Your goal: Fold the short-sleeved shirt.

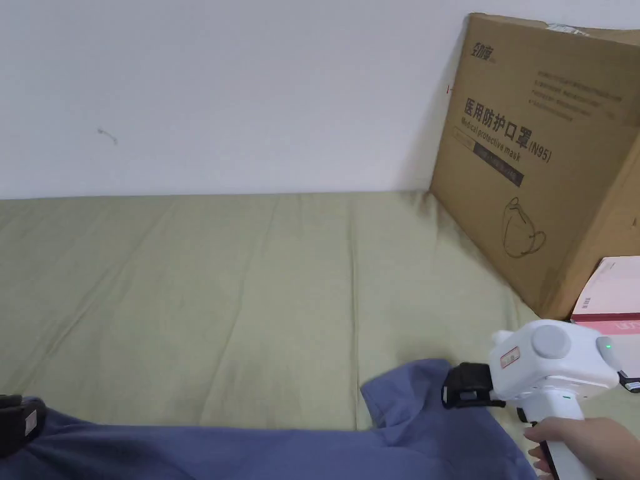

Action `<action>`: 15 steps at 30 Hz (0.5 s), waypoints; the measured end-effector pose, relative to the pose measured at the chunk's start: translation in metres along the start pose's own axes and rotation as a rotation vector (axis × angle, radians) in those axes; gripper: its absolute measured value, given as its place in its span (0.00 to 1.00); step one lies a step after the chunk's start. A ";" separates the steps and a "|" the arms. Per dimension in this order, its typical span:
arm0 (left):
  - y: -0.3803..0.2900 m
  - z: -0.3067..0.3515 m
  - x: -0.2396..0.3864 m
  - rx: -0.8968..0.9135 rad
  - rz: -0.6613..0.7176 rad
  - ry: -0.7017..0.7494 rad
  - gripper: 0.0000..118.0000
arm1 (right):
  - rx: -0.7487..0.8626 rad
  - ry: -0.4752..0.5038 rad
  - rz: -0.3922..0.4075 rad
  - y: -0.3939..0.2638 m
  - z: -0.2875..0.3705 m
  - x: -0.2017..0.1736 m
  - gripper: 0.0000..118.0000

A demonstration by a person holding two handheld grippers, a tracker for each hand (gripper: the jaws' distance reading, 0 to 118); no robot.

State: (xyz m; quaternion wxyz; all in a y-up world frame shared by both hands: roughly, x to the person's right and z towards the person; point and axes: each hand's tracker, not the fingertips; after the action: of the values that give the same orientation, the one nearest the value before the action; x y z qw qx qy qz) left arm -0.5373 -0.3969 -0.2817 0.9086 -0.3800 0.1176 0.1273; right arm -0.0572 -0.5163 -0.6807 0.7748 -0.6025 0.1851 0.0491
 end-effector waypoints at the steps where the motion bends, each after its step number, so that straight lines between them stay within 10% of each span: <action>1: 0.000 -0.004 -0.003 -0.005 0.010 0.004 0.02 | -0.028 -0.022 0.020 -0.004 -0.008 0.000 0.96; 6: -0.009 -0.017 -0.013 -0.055 0.054 0.019 0.02 | 0.021 -0.074 0.204 -0.022 0.008 -0.024 0.73; 7: -0.012 -0.017 -0.016 -0.068 0.081 0.017 0.02 | 0.027 -0.086 0.249 -0.026 0.012 -0.029 0.59; 9: -0.019 -0.015 -0.020 -0.061 0.151 -0.004 0.02 | 0.039 -0.033 0.273 -0.032 0.023 -0.033 0.00; 15: -0.027 0.026 -0.011 -0.026 0.134 0.000 0.02 | 0.234 0.097 0.117 -0.061 0.094 -0.021 0.00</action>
State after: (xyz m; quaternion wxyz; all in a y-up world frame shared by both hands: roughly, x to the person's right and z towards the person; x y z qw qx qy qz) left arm -0.5361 -0.3983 -0.2423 0.8931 -0.3829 0.1413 0.1894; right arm -0.0369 -0.4407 -0.5983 0.8259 -0.4977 0.2615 0.0431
